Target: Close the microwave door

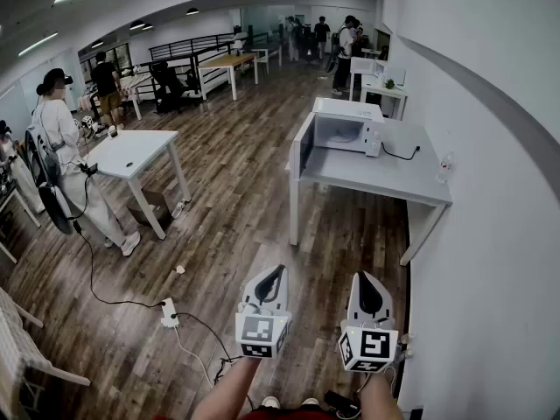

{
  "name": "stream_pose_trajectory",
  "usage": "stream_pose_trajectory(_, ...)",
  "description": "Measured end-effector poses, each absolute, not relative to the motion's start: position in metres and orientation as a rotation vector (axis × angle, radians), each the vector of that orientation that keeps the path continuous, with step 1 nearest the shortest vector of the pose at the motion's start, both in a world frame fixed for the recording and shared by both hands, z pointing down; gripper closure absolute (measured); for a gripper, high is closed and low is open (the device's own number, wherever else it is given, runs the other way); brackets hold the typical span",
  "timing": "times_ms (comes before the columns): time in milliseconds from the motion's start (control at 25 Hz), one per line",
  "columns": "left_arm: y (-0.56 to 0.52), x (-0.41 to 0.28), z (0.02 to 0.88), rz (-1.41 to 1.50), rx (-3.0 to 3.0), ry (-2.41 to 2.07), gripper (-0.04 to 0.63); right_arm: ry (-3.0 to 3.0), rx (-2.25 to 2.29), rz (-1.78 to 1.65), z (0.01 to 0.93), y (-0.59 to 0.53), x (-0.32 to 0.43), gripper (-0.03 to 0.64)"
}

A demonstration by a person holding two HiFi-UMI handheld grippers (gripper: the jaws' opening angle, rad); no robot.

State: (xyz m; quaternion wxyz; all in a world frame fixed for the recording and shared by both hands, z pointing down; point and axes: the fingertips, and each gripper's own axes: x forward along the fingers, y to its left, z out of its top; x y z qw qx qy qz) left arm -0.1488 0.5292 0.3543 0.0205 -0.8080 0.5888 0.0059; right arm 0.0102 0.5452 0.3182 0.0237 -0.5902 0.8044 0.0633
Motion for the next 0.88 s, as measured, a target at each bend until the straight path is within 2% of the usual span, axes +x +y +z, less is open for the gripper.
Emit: stream_pose_trajectory(880,0.522,-0.092,0.348,0.004,-2.457,1.811,0.569,2.480,-1.809,0.185,0.327,0.526,0.062,0.589)
